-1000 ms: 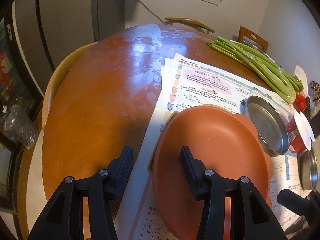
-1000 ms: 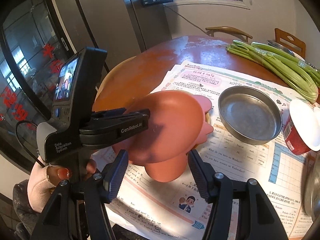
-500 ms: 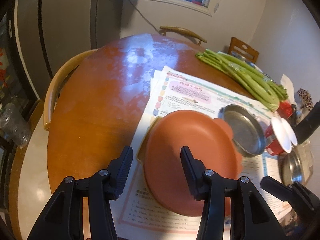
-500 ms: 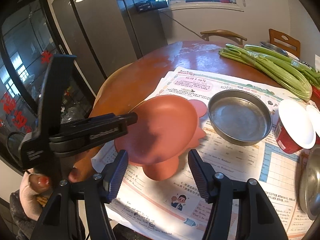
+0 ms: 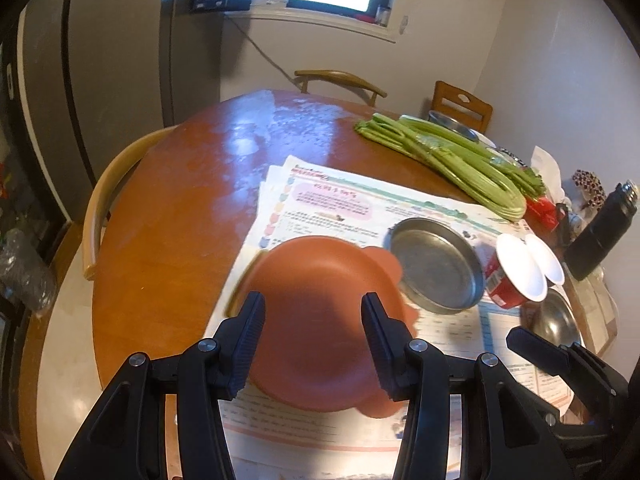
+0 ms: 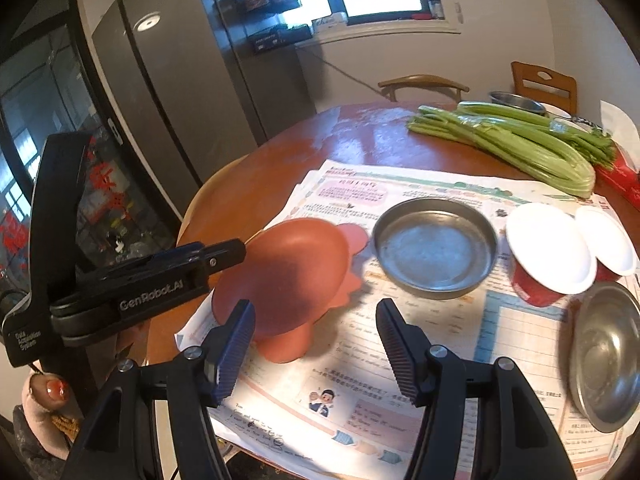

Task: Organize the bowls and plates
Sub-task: 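Lower the orange plate onto the cream shell plate and open the left gripper, then move the left gripper to the shallow steel plate and grasp its rim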

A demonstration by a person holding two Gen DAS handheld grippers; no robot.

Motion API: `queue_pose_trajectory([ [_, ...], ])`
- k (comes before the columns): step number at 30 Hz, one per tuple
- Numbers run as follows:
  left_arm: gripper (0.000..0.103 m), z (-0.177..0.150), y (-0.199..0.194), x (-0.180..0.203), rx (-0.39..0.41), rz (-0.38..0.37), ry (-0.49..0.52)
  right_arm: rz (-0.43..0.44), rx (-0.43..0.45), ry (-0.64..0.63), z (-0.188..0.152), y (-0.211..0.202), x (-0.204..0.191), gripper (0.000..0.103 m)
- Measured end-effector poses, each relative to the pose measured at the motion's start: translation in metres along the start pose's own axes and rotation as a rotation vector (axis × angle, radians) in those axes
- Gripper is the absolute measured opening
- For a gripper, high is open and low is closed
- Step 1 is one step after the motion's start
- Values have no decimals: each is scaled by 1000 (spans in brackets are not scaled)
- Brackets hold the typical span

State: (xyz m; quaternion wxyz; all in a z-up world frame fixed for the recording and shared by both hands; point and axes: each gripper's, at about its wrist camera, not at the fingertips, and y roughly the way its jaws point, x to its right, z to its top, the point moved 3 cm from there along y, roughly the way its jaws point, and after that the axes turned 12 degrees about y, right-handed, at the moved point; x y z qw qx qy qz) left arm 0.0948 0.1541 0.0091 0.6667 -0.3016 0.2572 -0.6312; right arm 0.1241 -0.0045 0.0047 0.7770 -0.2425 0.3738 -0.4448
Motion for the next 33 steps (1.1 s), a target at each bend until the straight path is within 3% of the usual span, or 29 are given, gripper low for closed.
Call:
queue_pose_trajectory([
  [11, 52, 14, -14, 41, 21, -13, 61, -21, 94, 63, 13, -37, 34, 62],
  [33, 52, 50, -5, 107, 1, -61, 194, -42, 163, 222, 22, -73, 98, 62],
])
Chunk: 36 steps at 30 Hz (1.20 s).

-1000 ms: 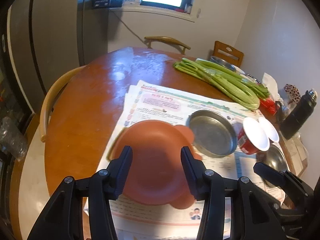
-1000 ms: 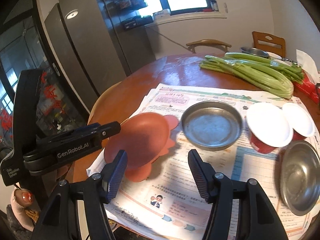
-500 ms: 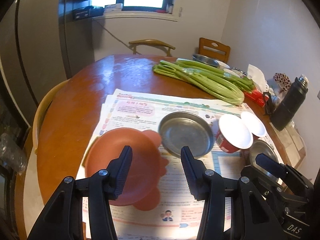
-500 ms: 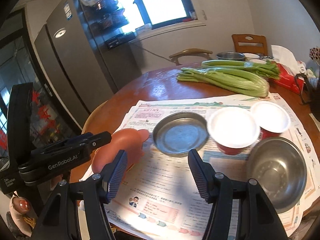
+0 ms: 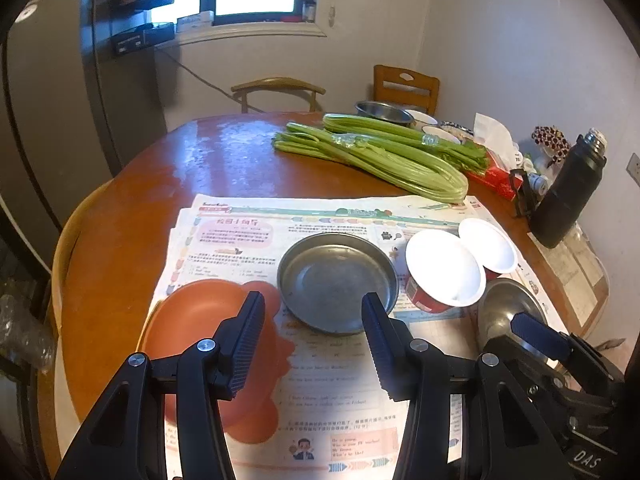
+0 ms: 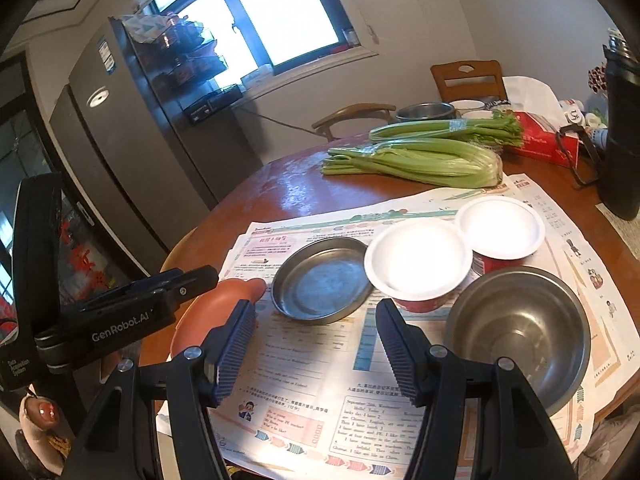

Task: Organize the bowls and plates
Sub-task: 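Move the left gripper to the shallow steel plate and grasp its rim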

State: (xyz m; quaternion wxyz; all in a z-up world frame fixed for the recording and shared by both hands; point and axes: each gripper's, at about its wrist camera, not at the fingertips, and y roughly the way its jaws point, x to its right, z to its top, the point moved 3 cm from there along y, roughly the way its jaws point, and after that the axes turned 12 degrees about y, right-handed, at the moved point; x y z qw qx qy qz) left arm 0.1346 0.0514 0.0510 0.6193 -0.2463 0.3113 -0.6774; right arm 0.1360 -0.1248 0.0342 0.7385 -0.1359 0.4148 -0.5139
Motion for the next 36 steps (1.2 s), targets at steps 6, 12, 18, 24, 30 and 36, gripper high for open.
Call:
queue_pose_trajectory([
  [6, 52, 9, 25, -1, -41, -29, 8, -14, -6, 23, 1, 8, 7, 62],
  [12, 52, 13, 52, -3, -73, -44, 17, -17, -50, 42, -3, 27, 11, 62],
  [18, 52, 11, 80, -10, -103, -77, 8, -33, -86, 25, -11, 46, 8, 62],
  [24, 52, 9, 101, -16, -127, -108, -7, -62, -105, 29, -12, 65, 9, 62],
  [30, 52, 10, 122, -25, -151, -115, -13, -89, -138, 33, -12, 89, 11, 62],
  [36, 52, 13, 141, -35, -169, -113, -31, -102, -171, 39, -10, 112, 10, 62],
])
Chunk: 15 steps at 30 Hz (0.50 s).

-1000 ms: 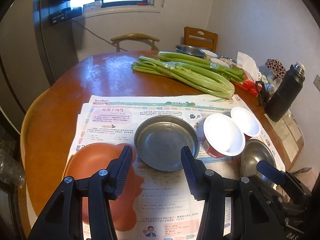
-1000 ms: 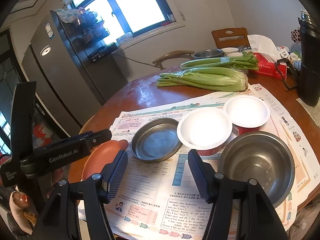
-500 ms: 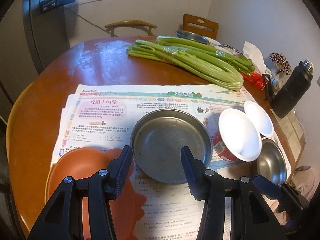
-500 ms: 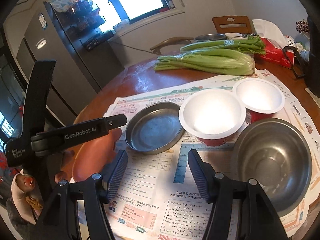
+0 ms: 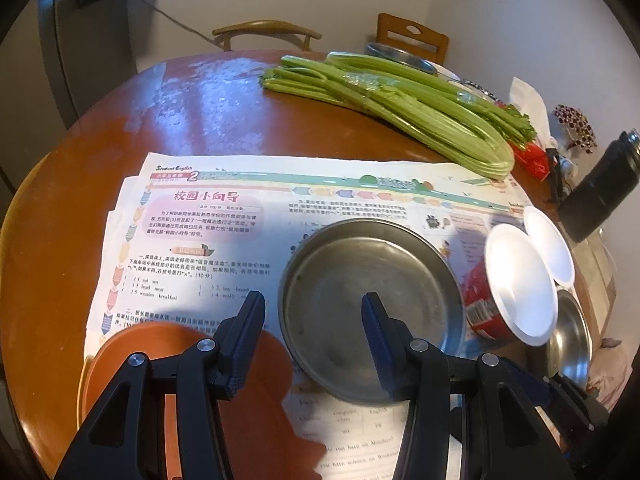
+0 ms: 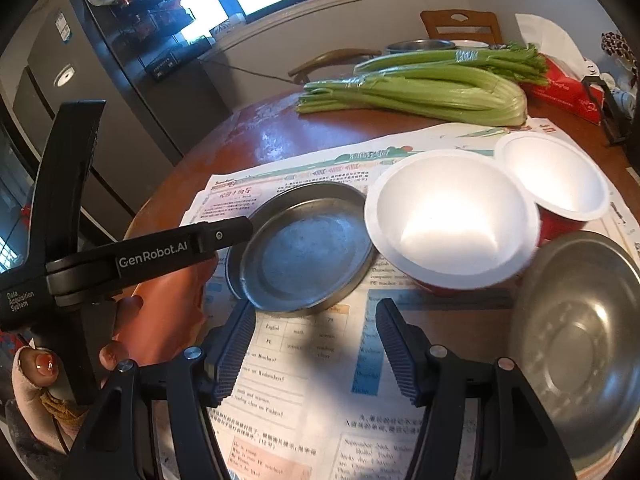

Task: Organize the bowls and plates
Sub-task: 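Move the left gripper to the shallow steel plate and grasp its rim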

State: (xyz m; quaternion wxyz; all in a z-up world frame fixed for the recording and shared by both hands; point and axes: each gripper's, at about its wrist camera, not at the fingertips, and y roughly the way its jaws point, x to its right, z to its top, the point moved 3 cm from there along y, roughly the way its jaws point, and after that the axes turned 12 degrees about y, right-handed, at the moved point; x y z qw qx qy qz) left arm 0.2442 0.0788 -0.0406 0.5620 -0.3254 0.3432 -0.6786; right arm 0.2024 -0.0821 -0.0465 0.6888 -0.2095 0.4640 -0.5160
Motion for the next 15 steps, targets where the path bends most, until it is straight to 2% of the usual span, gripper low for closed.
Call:
queue_pose_trajectory([
  [15, 52, 6, 24, -11, -28, 49, -9, -16, -61, 22, 7, 38, 1, 62],
])
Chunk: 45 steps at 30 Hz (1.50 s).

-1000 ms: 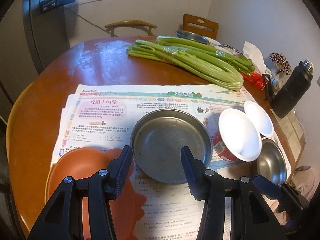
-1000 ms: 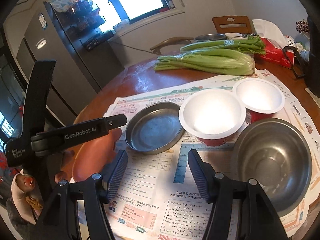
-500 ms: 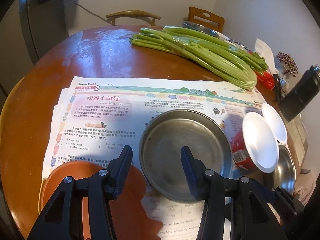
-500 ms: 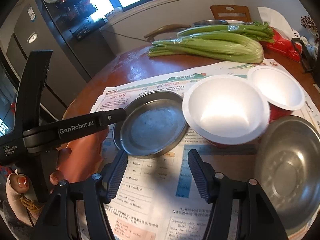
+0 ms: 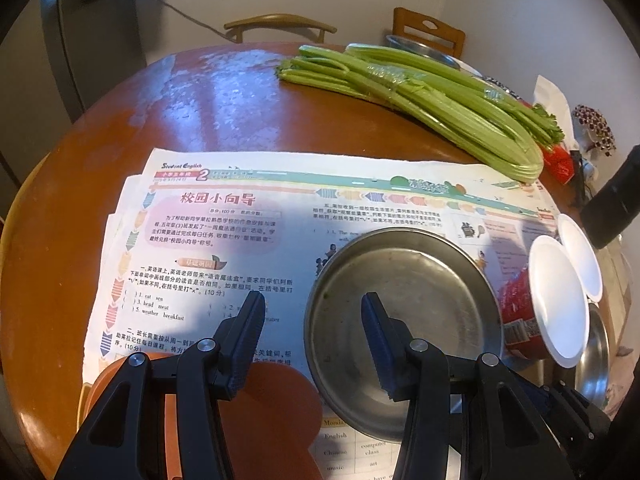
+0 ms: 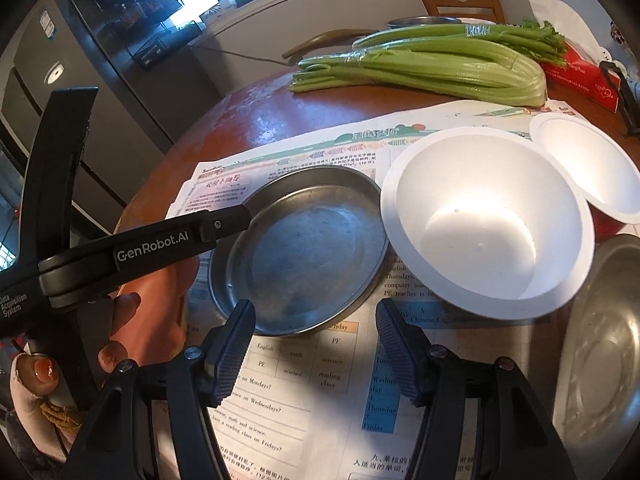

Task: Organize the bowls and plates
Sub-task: 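Move the left gripper to the shallow steel plate and grasp its rim, then lift the shallow steel plate with the left gripper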

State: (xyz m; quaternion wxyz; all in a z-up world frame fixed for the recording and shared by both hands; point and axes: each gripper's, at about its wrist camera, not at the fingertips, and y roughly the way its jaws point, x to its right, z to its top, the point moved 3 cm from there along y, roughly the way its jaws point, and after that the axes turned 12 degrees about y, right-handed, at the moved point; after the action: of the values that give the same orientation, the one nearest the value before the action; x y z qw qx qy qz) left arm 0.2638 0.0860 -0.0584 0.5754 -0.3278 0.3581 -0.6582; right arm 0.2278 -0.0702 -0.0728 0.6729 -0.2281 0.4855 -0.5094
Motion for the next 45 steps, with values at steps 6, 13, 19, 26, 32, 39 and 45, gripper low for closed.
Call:
queue_pose_trajectory([
  [6, 52, -1, 10, 0, -29, -3, -5, 0, -8, -6, 2, 6, 0, 62],
  [13, 47, -1, 16, 10, -33, -17, 44, 8, -1, -30, 3, 10, -3, 62],
  [19, 42, -3, 18, 19, -47, -5, 99, 13, 4, -48, 5, 11, -4, 64],
  [26, 43, -5, 13, 19, -42, -31, 95, 6, 12, -53, 5, 8, -5, 64],
  [32, 43, -6, 5, 20, -28, -45, 94, 10, 22, -43, 5, 1, -5, 64],
  [39, 43, -7, -11, 20, 3, -51, 86, 27, 54, -55, 4, -14, -9, 64],
  [45, 42, -10, -26, 20, 28, -40, 88, 38, 58, -61, 3, -20, -12, 64],
])
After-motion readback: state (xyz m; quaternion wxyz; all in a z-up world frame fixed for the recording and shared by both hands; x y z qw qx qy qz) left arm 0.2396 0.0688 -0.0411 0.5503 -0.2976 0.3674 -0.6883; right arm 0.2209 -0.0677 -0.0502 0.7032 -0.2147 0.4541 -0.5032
